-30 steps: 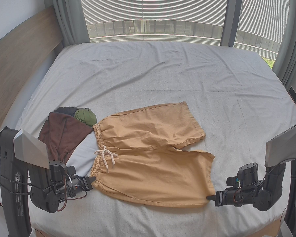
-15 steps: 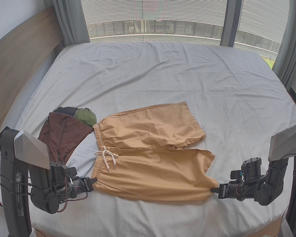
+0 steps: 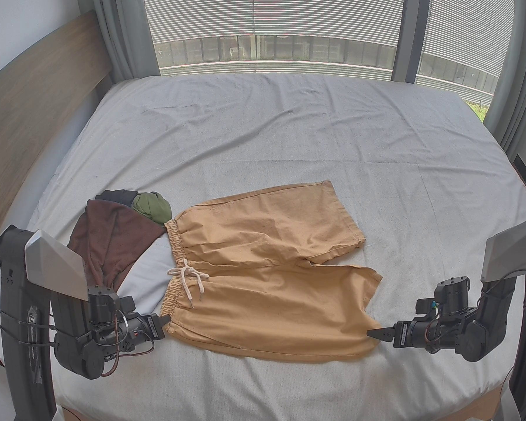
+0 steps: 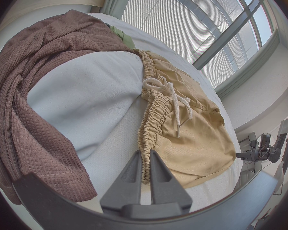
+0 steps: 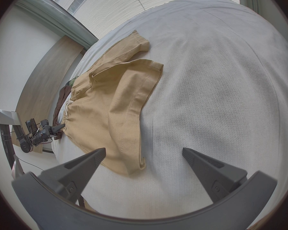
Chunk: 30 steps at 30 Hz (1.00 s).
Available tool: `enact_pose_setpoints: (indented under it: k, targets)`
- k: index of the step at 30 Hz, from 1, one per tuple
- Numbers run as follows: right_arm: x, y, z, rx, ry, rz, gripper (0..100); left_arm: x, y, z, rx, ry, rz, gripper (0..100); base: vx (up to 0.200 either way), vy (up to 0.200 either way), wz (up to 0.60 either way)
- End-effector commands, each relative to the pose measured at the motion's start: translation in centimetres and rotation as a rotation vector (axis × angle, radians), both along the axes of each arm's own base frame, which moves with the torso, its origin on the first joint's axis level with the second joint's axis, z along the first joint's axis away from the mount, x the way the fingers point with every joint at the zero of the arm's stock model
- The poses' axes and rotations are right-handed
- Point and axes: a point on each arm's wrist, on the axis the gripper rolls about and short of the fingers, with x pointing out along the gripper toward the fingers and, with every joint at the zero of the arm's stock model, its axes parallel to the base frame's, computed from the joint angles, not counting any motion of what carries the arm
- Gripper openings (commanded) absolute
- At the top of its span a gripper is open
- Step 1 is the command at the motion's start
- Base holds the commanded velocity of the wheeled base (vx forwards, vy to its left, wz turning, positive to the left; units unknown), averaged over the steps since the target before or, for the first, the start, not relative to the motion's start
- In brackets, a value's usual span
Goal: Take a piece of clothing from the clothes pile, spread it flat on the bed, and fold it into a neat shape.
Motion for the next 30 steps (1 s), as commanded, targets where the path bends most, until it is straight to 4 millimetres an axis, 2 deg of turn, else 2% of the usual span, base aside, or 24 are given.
enact_pose_setpoints:
  k: [1, 7, 15, 20, 30]
  targets:
    - [0.1, 0.3, -0.2, 0.0, 0.0, 0.014, 100, 0.0, 0.0, -0.1, -0.001, 0.001, 0.001, 0, 0.0, 0.0, 0.0]
    - [-0.1, 1.2, -0.3, 0.004, -0.002, 0.051, 100, 0.0, -0.1, 0.0, -0.001, 0.001, -0.005, 0, 0.0, 0.0, 0.0]
    - [0.6, 2.6, -2.1, 0.036, -0.028, 0.108, 100, -0.1, -0.2, 0.1, -0.001, -0.001, -0.008, 0, 0.0, 0.0, 0.0]
    - [0.1, 3.4, -2.6, 0.049, -0.027, 0.147, 100, -0.1, -0.3, 0.1, 0.0, -0.001, -0.008, 0, 0.0, 0.0, 0.0]
    - [-1.4, 3.4, -2.3, 0.085, 0.027, 0.191, 100, -0.1, -0.3, 0.1, -0.001, -0.001, -0.013, 0, 0.0, 0.0, 0.0]
